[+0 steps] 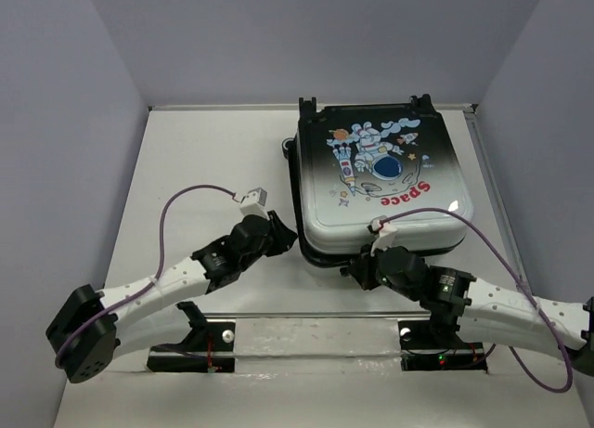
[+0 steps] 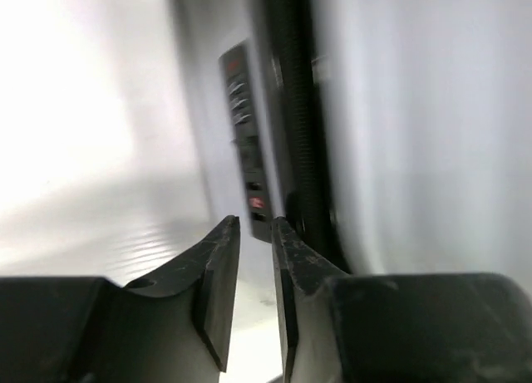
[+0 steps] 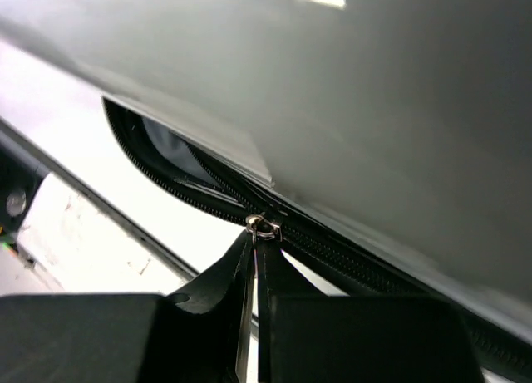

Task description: Pack the luggage

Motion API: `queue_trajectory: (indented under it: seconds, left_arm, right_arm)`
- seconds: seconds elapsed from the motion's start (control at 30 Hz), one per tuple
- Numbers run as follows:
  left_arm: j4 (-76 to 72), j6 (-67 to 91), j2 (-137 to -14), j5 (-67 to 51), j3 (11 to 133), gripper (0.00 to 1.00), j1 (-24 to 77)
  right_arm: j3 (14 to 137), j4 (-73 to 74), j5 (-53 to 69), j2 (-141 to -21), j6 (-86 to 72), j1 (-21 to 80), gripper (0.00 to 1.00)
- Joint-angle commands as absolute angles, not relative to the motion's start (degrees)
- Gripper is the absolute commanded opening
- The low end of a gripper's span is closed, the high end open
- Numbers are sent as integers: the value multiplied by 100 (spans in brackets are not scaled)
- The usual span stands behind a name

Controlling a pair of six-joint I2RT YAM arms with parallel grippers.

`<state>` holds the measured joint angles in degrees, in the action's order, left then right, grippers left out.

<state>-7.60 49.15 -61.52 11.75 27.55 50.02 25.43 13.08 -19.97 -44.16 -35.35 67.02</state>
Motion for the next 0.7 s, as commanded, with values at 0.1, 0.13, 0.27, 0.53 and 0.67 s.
queue_trajectory:
  seconds: [0.1, 0.13, 0.27, 0.53, 0.67]
  left_arm:
    - [-879, 4353, -5518, 680, 3925, 50, 4168]
    - [-835, 4237, -5624, 538, 4155, 54, 3957]
    - [-739, 3762, -6729, -146, 5482, 89, 3061]
    - [-430, 3665, -9648, -1160, 8207, 99, 2382]
    - [-370, 3744, -10834, -1519, 9419, 99, 2163]
  right_arm:
    - [2390, 2751, -2293, -3972, -5476, 6100, 7]
    - [2495, 2690, -2320, -4103, -5232, 6100, 7]
    - [2751, 1586, -1733, -4982, -4308, 6029, 7]
    - [2251, 1081, -1099, -4844, -4298, 6029, 7]
    - [2180, 1169, -985, -4579, -4201, 6029, 7]
